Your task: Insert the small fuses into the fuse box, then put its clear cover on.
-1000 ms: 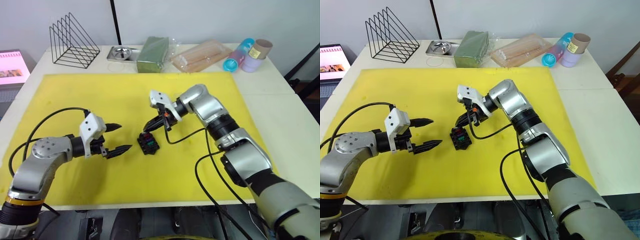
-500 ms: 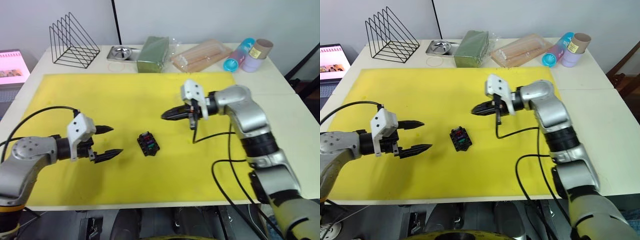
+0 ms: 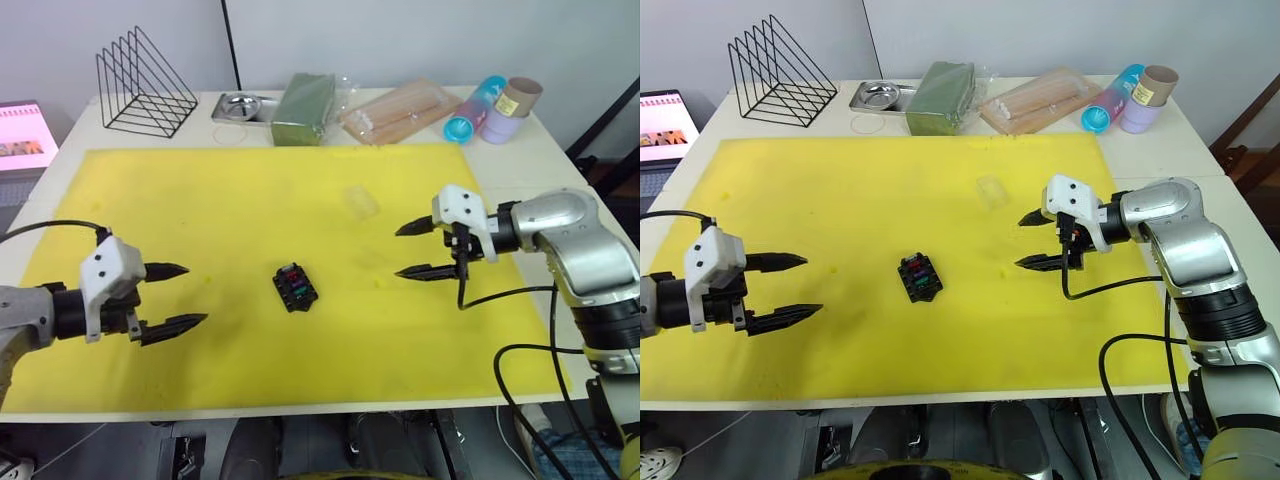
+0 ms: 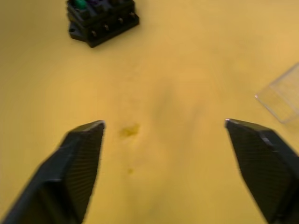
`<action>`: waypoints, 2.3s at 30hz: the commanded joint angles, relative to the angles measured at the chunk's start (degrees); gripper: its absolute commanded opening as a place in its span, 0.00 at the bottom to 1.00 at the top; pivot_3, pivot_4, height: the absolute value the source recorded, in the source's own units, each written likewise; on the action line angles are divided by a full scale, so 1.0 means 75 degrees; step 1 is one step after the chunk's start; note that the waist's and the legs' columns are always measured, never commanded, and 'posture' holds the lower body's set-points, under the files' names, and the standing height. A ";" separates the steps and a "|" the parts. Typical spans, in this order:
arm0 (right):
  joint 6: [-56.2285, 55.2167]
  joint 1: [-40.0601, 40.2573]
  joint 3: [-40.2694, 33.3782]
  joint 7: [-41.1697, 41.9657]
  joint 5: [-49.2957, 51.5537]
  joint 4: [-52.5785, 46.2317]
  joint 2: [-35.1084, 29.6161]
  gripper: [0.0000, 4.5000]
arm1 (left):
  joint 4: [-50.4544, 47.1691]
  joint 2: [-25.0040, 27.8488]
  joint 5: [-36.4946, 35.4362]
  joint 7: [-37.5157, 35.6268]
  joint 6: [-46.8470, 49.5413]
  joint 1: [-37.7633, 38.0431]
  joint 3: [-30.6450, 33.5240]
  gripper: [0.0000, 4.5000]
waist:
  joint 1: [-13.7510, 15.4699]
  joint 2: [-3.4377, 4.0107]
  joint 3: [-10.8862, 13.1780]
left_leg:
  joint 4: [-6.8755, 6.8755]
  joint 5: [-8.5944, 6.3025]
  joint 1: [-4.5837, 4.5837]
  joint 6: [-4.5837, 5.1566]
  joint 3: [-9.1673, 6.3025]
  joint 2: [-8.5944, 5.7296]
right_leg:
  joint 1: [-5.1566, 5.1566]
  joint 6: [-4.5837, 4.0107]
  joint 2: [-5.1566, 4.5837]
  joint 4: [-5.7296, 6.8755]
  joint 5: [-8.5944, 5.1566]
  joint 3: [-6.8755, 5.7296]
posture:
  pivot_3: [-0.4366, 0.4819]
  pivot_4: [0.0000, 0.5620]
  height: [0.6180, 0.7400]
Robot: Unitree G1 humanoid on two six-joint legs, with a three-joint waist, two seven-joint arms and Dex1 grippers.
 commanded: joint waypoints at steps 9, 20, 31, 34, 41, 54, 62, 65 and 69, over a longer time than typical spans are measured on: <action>-0.0043 -0.0629 -0.0032 -0.0408 0.0047 0.0631 0.0112 0.99 | -0.0162 -0.0411 -0.0012 0.0427 -0.0189 -0.0744 -0.0726 1.00 | 0.0005 0.0000 0.0000 | 0.0002 0.0000 0.0000 0.0000 0.0000 -0.0002 | 0.0001 0.0018 0.0002 0.0001 0.0010 0.0002 | 0.48 0.27 1.00; 0.0580 -0.1385 0.0403 -0.0757 0.0085 0.0533 0.0891 0.99 | -0.1775 -0.1639 -0.0301 0.2426 0.1167 -0.0571 -0.1929 1.00 | 0.0007 0.0000 0.0000 | 0.0003 0.0000 -0.0004 0.0000 -0.0005 -0.0001 | 0.0002 0.0024 0.0000 0.0002 0.0014 0.0004 | 0.48 0.27 1.00; 0.1618 -0.1466 0.0570 -0.1214 0.0432 -0.0952 0.1226 0.99 | -0.2249 -0.2920 0.0730 0.4762 0.1955 -0.0441 -0.3651 1.00 | 0.0033 0.0002 -0.0002 | 0.0011 0.0000 0.0001 0.0000 -0.0015 -0.0005 | 0.0013 0.0024 0.0003 0.0007 0.0014 0.0001 | 0.48 0.27 1.00; 0.1766 -0.1418 0.0573 -0.1329 0.0528 -0.1217 0.1282 0.99 | -0.2176 -0.3412 0.1159 0.5333 0.2041 -0.0517 -0.4361 1.00 | 0.0049 0.0002 -0.0004 | 0.0012 0.0000 0.0001 0.0000 -0.0015 -0.0006 | 0.0015 0.0024 0.0001 0.0006 0.0014 0.0001 | 0.48 0.27 1.00; 0.1860 -0.1409 0.0479 -0.1593 0.0668 -0.1327 0.1248 0.99 | -0.1769 -0.4339 0.1918 0.6337 0.2261 -0.0888 -0.5158 1.00 | 0.0273 0.0002 -0.0006 | 0.0036 0.0000 0.0005 0.0000 -0.0018 -0.0015 | 0.0035 0.0021 -0.0003 0.0002 0.0012 0.0003 | 0.48 0.27 1.00; 0.2016 -0.1383 0.0498 -0.1855 0.0890 -0.1509 0.1172 0.99 | -0.0938 -0.5696 0.2314 0.6694 0.2323 -0.1601 -0.5694 1.00 | 0.0383 0.0005 -0.0008 | 0.0075 0.0001 0.0004 0.0001 -0.0027 -0.0025 | 0.0061 0.0021 -0.0005 0.0002 0.0012 0.0001 | 0.48 0.27 1.00; 0.1993 -0.1374 0.0588 -0.1951 0.0926 -0.1553 0.1262 0.99 | -0.0504 -0.5411 0.2227 0.6151 0.2043 -0.2057 -0.5081 1.00 | 0.0422 0.0005 -0.0008 | 0.0089 0.0001 0.0001 0.0001 -0.0028 -0.0027 | 0.0064 0.0016 -0.0006 0.0002 0.0009 0.0001 | 0.48 0.27 1.00; 0.1931 -0.1368 0.0617 -0.1967 0.0931 -0.1553 0.1289 0.99 | -0.0406 -0.4824 0.1965 0.5468 0.2063 -0.2230 -0.4706 1.00 | 0.0383 0.0005 -0.0008 | 0.0088 0.0001 0.0001 0.0001 -0.0026 -0.0024 | 0.0062 0.0007 -0.0003 0.0002 0.0004 0.0001 | 0.48 0.27 1.00; 0.1863 -0.1379 0.0650 -0.2004 0.0944 -0.1543 0.1324 0.99 | -0.0450 -0.4081 0.1570 0.4563 0.1942 -0.2201 -0.4490 1.00 | 0.0253 0.0005 -0.0008 | 0.0082 0.0000 0.0001 0.0001 -0.0026 -0.0018 | 0.0056 0.0009 0.0001 0.0002 0.0005 -0.0002 | 0.48 0.27 1.00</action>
